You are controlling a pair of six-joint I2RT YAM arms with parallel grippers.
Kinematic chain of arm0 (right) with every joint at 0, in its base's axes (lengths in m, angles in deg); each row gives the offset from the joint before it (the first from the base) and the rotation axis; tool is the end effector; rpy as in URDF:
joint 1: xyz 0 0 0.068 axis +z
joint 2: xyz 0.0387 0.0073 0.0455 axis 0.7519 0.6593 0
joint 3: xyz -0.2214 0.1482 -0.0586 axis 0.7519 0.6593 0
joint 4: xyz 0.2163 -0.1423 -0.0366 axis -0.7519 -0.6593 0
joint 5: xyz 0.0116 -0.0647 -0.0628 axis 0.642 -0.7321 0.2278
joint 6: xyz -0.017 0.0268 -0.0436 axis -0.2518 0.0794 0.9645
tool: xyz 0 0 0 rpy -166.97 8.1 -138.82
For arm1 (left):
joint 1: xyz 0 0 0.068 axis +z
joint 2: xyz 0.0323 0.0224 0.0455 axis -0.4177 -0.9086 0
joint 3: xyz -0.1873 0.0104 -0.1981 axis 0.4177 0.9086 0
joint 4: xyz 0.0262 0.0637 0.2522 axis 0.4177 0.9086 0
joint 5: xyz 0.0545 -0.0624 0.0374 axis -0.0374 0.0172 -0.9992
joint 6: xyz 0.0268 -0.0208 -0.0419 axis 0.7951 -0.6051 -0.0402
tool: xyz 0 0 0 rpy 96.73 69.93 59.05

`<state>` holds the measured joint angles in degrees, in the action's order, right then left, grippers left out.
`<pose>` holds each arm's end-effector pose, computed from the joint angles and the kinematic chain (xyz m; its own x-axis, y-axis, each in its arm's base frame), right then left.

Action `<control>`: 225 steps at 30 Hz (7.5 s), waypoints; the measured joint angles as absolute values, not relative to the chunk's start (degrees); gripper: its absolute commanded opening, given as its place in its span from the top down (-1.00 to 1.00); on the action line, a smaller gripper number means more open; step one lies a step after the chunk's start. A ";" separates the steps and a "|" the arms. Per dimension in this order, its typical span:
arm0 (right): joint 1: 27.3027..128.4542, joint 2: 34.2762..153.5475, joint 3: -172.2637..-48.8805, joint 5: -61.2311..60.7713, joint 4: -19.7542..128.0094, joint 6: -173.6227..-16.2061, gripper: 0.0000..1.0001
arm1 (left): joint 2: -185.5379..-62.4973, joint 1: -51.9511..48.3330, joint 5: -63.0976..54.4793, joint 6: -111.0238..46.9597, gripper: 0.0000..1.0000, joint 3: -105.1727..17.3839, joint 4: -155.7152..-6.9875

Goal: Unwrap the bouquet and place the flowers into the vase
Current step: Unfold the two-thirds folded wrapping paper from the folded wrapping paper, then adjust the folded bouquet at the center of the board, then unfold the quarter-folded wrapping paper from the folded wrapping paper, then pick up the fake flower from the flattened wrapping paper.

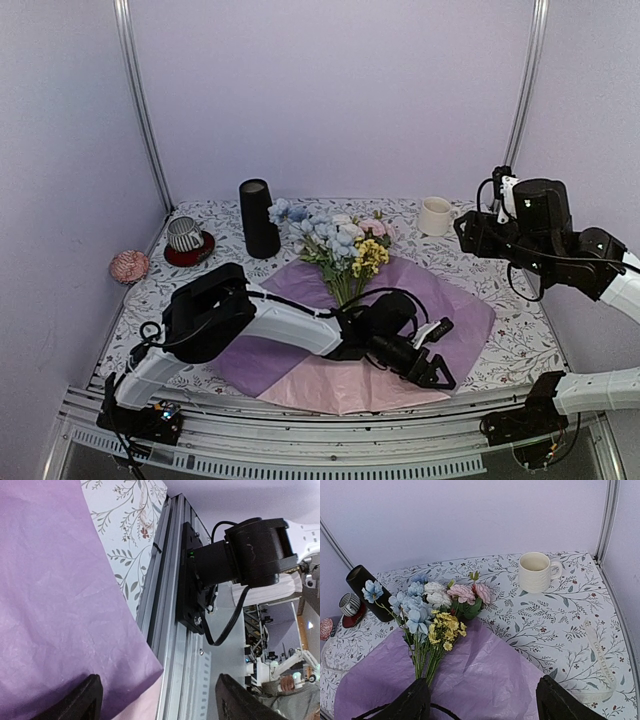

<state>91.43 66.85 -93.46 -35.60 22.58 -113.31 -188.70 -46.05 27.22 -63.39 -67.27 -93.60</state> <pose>0.1568 0.1221 0.3573 -0.4350 0.1117 -0.8935 -0.1235 0.9755 0.1821 0.1522 -0.5047 0.1028 -0.7398 0.5307 -0.4136 0.5517 0.1265 -0.8244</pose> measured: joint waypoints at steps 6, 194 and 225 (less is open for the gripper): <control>90.53 67.22 -92.28 -33.94 23.11 -113.33 -0.49 | -185.53 -46.03 22.70 -60.75 -0.61 -65.15 -89.44; 93.02 100.18 -78.73 12.20 44.18 -112.98 0.95 | -131.74 -62.35 6.41 -59.74 0.74 -9.75 -66.08; 125.52 100.20 -72.22 12.10 40.92 -124.26 0.94 | -134.19 -62.27 -0.43 -62.36 0.74 -10.16 -69.23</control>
<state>125.52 100.20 -72.22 12.10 40.92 -124.26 -134.19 -62.27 -0.43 -62.36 -10.16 -69.23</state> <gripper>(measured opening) 0.030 0.131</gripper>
